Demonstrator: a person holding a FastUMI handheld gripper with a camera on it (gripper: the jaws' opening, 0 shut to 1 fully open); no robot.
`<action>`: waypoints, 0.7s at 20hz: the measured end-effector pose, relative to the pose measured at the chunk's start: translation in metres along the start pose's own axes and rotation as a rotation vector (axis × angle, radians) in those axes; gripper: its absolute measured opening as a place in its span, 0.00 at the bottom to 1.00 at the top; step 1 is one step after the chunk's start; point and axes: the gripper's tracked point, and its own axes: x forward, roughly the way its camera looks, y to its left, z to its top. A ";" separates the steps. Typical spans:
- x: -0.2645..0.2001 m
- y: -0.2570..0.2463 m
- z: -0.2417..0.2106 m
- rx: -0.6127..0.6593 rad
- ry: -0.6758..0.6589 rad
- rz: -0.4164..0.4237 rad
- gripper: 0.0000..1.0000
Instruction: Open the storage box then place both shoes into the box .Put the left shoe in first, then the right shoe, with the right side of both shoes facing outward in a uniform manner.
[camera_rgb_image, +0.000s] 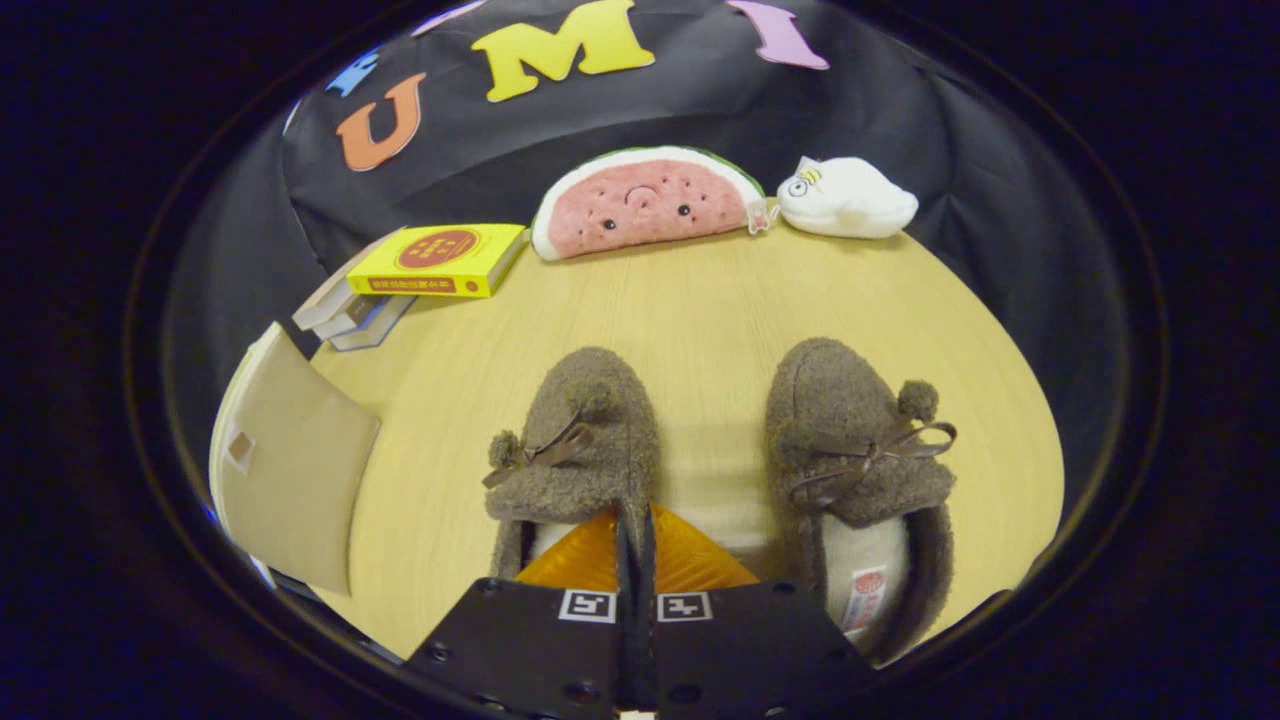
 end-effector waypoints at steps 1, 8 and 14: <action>-0.002 0.001 -0.001 0.046 0.010 0.024 0.00; -0.033 0.029 -0.005 0.135 -0.017 0.091 0.00; -0.092 0.108 0.021 0.134 -0.088 0.183 0.00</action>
